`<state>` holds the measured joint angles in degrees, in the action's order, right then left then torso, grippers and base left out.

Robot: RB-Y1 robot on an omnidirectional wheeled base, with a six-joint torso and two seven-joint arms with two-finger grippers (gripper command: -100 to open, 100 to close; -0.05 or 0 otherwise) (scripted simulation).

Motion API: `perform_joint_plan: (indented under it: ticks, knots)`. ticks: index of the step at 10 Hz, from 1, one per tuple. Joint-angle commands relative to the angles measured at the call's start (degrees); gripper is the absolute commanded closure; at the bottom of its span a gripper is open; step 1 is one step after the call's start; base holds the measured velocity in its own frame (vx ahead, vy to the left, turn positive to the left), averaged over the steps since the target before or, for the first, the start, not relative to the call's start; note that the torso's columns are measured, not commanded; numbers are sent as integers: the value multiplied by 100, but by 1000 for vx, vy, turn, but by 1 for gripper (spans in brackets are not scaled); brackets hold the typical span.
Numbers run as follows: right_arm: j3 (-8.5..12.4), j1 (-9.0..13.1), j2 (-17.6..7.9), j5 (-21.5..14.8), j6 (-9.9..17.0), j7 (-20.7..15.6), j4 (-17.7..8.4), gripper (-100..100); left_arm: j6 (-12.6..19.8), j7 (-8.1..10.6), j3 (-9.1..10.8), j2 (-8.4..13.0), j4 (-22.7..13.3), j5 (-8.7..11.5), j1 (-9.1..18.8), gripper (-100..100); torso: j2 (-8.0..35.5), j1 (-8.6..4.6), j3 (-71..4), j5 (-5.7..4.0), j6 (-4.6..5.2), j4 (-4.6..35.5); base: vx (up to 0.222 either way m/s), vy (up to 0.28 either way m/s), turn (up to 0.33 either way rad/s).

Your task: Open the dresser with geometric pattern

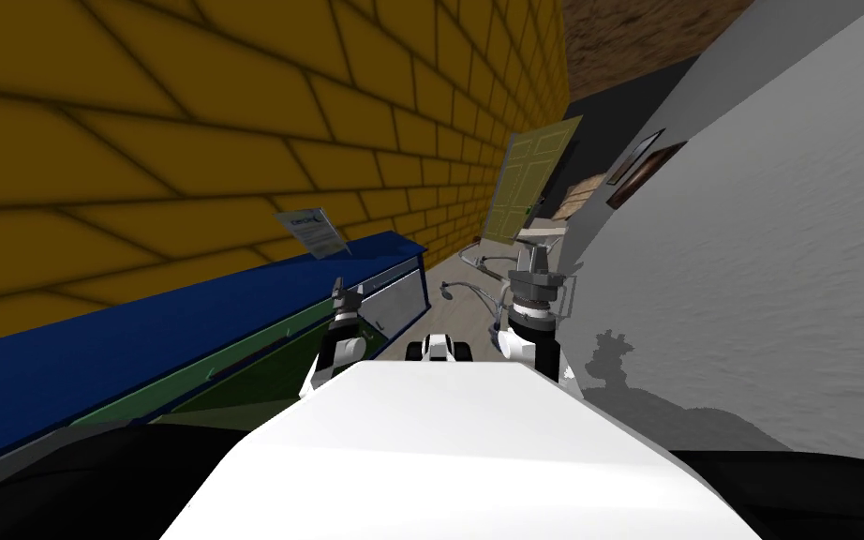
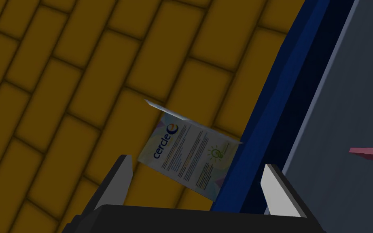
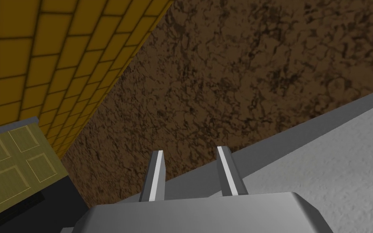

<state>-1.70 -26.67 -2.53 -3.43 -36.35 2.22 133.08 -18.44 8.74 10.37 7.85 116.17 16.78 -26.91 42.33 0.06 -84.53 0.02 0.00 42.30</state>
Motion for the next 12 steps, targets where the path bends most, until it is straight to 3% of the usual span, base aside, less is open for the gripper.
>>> perform_joint_plan:
  ticks: [1, 7, 12]
  knots:
    - [0, 0, 0, 0, 0, 0, 0, 0, 85, 40, 106, -12, -222, 112, 28, -100, -8, -16, -6, -4, 0, -3, 136, -188, 92]
    - [0, 0, 0, 0, 0, 0, 0, 0, 352, 150, 405, -82, -764, 410, 122, -100, -32, 1, -15, 18, 27, -22, 160, -180, 105]
    - [0, 1, 0, 0, 0, 0, 0, 0, 542, 228, 617, -320, -1152, 621, 190, -100, -89, 2, -43, 48, 64, -54, 115, -187, 79]
